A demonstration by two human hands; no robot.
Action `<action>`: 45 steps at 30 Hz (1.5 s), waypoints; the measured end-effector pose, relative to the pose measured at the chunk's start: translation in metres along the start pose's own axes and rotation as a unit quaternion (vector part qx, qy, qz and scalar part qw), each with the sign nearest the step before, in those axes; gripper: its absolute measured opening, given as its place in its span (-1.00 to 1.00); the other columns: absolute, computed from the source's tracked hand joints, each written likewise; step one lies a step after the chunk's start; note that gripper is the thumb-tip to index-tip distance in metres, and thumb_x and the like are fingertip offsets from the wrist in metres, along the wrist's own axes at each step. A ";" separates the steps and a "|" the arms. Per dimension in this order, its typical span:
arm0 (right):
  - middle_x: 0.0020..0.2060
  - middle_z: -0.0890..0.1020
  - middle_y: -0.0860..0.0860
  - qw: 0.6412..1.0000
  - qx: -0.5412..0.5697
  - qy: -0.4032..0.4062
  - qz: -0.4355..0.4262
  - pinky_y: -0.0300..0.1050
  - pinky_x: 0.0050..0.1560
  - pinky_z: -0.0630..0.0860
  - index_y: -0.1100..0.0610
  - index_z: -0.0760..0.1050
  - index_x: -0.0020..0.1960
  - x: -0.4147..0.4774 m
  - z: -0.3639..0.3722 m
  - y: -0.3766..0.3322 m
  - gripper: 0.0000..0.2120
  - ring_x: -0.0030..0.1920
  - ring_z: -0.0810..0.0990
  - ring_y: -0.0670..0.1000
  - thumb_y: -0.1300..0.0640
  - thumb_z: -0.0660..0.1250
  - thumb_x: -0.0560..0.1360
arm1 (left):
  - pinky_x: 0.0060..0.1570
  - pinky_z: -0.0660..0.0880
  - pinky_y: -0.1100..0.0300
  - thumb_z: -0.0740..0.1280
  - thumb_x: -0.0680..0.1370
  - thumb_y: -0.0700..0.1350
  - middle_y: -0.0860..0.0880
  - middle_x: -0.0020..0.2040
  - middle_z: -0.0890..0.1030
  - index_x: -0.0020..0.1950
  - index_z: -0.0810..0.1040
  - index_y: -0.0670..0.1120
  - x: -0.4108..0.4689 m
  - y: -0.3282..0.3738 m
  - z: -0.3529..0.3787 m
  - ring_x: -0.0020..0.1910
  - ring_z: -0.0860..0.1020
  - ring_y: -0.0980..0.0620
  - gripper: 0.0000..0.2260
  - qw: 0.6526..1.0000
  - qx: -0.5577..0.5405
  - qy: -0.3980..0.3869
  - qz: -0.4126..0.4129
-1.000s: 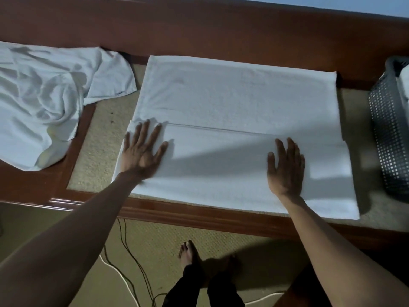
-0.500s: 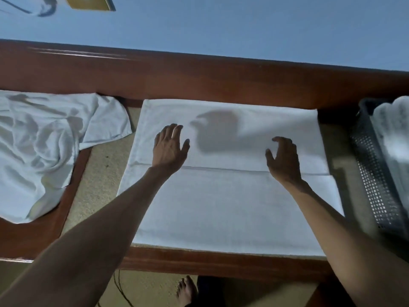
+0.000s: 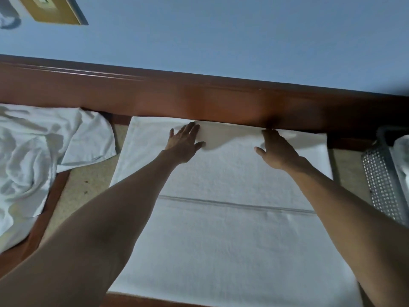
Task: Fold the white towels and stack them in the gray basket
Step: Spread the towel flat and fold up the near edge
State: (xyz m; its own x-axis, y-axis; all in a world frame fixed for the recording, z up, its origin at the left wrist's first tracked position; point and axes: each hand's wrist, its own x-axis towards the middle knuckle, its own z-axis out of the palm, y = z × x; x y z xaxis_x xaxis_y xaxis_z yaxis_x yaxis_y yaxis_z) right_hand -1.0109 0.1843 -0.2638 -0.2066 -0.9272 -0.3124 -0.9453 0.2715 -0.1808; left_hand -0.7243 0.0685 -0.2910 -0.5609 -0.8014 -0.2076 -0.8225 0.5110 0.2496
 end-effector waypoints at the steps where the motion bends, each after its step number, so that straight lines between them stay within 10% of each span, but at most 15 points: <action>1: 0.47 0.33 0.26 1.000 0.003 -0.005 -0.005 0.13 0.35 0.41 0.29 0.24 0.51 0.001 0.004 0.003 -0.36 0.39 0.41 0.28 -0.08 0.32 0.62 | 0.43 0.27 -0.22 0.19 0.68 0.18 -0.10 0.58 0.30 0.60 0.23 -0.10 -0.001 -0.001 0.002 0.50 0.33 -0.17 -0.43 1.000 0.001 0.016 0.002; 7: 0.24 0.52 0.12 0.996 -0.069 0.055 -0.017 0.11 0.16 0.40 0.15 0.42 0.39 0.001 0.014 0.014 -0.31 0.24 0.50 0.17 -0.35 0.32 0.50 | 0.16 0.43 -0.16 0.34 0.61 0.16 -0.07 0.40 0.47 0.55 0.34 -0.04 -0.009 -0.006 0.002 0.32 0.47 -0.13 -0.43 0.996 0.044 0.078 0.023; 15: -0.13 0.54 0.03 0.996 -0.036 0.063 -0.052 0.07 0.08 0.38 0.15 0.53 -0.17 0.002 0.003 0.023 -0.57 0.00 0.57 0.14 -0.25 0.42 0.49 | 0.34 0.31 -0.15 0.41 0.57 0.12 -0.10 0.37 0.45 0.27 0.61 -0.07 0.010 -0.006 -0.027 0.39 0.40 -0.13 -0.63 0.995 0.058 0.028 0.078; 22: 0.12 0.67 0.01 0.993 -0.111 0.035 -0.002 0.08 0.25 0.34 0.07 0.63 0.17 -0.002 -0.029 0.024 -0.41 0.20 0.55 0.12 -0.35 0.49 0.36 | 0.24 0.36 -0.09 0.29 0.63 0.22 -0.06 0.23 0.57 0.37 0.41 -0.08 -0.003 -0.006 -0.051 0.24 0.54 -0.17 -0.54 0.996 0.029 -0.068 0.056; 30: 0.17 0.65 0.08 0.973 -0.200 -0.003 0.116 -0.01 0.11 0.48 0.06 0.53 0.34 -0.042 -0.054 0.030 -0.52 0.18 0.62 0.16 -0.24 0.32 0.58 | 0.36 0.25 -0.21 0.32 0.53 0.37 0.13 0.39 0.51 0.39 0.53 0.14 -0.036 -0.024 -0.090 0.44 0.31 -0.07 -0.48 0.942 0.322 -0.089 -0.038; 39: 0.11 0.62 0.17 0.984 -0.024 0.078 0.161 -0.01 0.16 0.56 0.21 0.55 -0.22 -0.139 -0.046 0.044 -0.55 0.26 0.55 0.14 -0.19 0.52 0.43 | 0.02 0.54 -0.09 0.46 0.58 -0.02 -0.18 0.20 0.65 0.27 0.61 -0.11 -0.153 -0.027 -0.102 0.15 0.59 -0.31 -0.69 0.991 0.082 0.076 -0.075; 42: -0.20 0.62 0.18 0.977 0.083 0.133 0.143 0.05 0.17 0.49 0.24 0.48 -0.33 -0.178 -0.034 0.045 -0.44 0.12 0.56 0.18 -0.22 0.62 0.28 | 0.01 0.50 -0.01 0.54 0.48 0.12 -0.16 0.11 0.68 0.20 0.65 -0.16 -0.200 -0.029 -0.094 0.10 0.62 -0.25 -0.55 0.991 0.001 0.116 -0.068; 45: -0.09 0.63 0.15 0.960 0.167 0.180 0.132 0.05 0.08 0.49 0.22 0.58 -0.09 -0.225 -0.013 0.036 -0.45 0.05 0.59 0.18 -0.25 0.59 0.31 | 0.05 0.51 0.01 0.45 0.44 0.37 -0.14 0.06 0.69 0.10 0.69 -0.19 -0.248 -0.033 -0.071 0.06 0.63 -0.19 -0.38 0.983 -0.070 0.152 -0.080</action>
State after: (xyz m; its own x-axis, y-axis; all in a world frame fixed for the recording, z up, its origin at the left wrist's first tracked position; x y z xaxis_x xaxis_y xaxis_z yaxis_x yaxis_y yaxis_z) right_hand -1.0013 0.3991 -0.1882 -0.5584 -0.8277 -0.0562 -0.7265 0.5206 -0.4485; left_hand -0.5515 0.2283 -0.1805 -0.3545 -0.9345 0.0321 -0.8646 0.3407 0.3695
